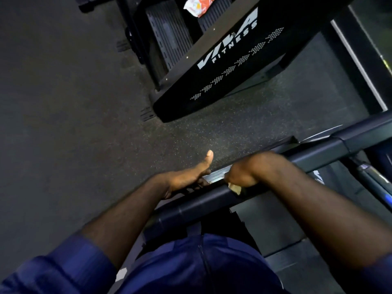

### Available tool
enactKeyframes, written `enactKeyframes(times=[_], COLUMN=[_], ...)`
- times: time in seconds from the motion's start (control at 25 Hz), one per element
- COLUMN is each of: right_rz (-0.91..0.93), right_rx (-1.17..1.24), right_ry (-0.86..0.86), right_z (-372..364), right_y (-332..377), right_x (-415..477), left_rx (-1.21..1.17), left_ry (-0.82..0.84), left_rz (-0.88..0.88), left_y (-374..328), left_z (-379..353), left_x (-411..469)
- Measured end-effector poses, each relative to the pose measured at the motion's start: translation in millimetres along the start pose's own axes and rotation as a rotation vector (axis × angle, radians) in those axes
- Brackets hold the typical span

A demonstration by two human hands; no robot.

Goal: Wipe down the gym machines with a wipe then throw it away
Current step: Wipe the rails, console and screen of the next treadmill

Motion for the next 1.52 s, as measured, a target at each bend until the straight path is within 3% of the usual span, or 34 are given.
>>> enactKeyframes(times=[0.36,0.48,0.56,0.72,0.84,0.92,1.04,1.12,1.16,1.32,1.4,1.52], right_rz=[-0.111,-0.080,-0.108,-0.123,-0.154,-0.091,-0.164,-0.220,-0.215,0.001,0.135,0.095], right_rx=[-0.115,-0.016,0.105,0.012,-0.029,-0.004,0.136,0.305,0.435,1.336,1.793,2.488], right_ry=[-0.003,0.018,0.030,-0.036,-0.097,-0.273,-0.845,-1.269,-1.401,-1.746,-1.830,-1.579], right_z=[20,18,18,26,13,4,-17,-50,-67,-96,-94,-110], right_y=[-81,-86,-93,-136,-140,-146,-169,-162,-153,-116,-123,-100], right_x=[12,4,-13,-6,-8,-24,-54,-64,-60,-22,3,35], left_rx=[0.093,0.088,0.104,0.144,0.237,0.298,0.365,0.441,0.482,0.651,0.748,0.805], left_ry=[0.014,0.036,0.006,-0.087,-0.184,-0.213,-0.243,-0.297,-0.354,-0.504,-0.522,-0.537], left_rz=[-0.008,-0.069,-0.136,-0.250,-0.239,-0.265,-0.296,-0.304,-0.309,-0.392,-0.443,-0.498], left_y=[-54,-81,-103,-117,-116,-123,-140,-151,-153,-153,-153,-153], left_z=[-28,-39,-43,-53,-61,-61,-64,-70,-72,-74,-74,-73], left_x=[11,10,8,31,41,40,40,41,41,37,34,35])
Point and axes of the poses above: each hand's wrist, its own x-axis towards the middle knuckle, its own z-axis out of the back of the hand, y = z × x, the point moved 5 cm from there along x, towards the middle knuckle, and after that the axes turned 10 degrees about x, right-handed, at the moved point
